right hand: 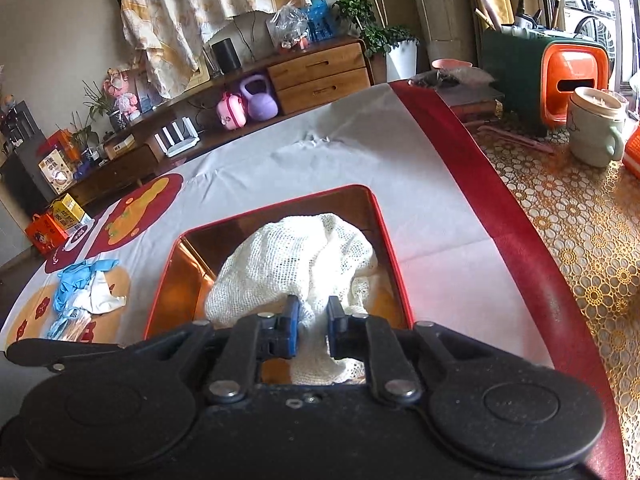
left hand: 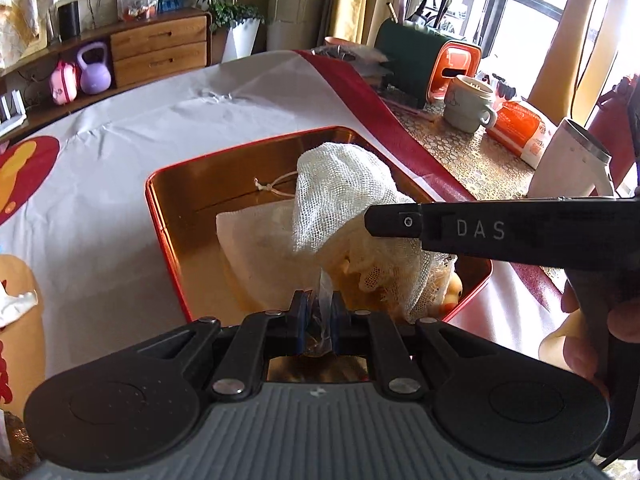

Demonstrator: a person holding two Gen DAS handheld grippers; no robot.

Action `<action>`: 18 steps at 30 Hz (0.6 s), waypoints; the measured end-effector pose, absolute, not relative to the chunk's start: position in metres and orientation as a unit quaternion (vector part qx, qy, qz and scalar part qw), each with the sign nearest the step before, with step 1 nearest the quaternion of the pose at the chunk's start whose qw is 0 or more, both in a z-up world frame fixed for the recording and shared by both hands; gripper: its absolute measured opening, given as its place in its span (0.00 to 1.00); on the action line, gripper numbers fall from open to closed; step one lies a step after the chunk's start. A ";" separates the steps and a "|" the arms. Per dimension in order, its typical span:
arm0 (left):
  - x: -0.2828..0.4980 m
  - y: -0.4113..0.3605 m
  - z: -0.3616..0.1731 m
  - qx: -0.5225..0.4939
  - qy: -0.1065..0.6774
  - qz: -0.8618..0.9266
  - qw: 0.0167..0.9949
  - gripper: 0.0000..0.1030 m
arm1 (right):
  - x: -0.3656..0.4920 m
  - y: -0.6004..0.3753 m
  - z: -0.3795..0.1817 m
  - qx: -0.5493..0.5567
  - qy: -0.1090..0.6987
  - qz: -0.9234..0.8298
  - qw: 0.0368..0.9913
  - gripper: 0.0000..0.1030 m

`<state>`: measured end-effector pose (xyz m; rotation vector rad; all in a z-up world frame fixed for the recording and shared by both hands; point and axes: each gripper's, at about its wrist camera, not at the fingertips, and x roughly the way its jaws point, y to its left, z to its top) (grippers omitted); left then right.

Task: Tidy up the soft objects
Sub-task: 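Lower the knit cloth into the tin and open the right tool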

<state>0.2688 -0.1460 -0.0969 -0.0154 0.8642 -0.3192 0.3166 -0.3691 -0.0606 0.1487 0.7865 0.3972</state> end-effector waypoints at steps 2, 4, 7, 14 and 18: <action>0.273 -0.148 -0.100 -0.004 0.424 -0.153 0.893 0.11 | 0.317 -0.367 -0.062 0.068 0.381 0.192 0.902 0.18; 0.277 -0.149 -0.102 -0.006 0.434 -0.155 0.887 0.11 | 0.316 -0.367 -0.063 0.071 0.382 0.194 0.901 0.19; 0.280 -0.151 -0.104 -0.009 0.443 -0.158 0.882 0.11 | 0.316 -0.367 -0.062 0.073 0.384 0.197 0.899 0.21; 0.281 -0.151 -0.103 -0.014 0.450 -0.158 0.879 0.12 | 0.310 -0.369 -0.056 0.077 0.384 0.200 0.898 0.30; 0.281 -0.150 -0.101 -0.021 0.453 -0.159 0.877 0.12 | 0.308 -0.371 -0.052 0.083 0.385 0.199 0.897 0.36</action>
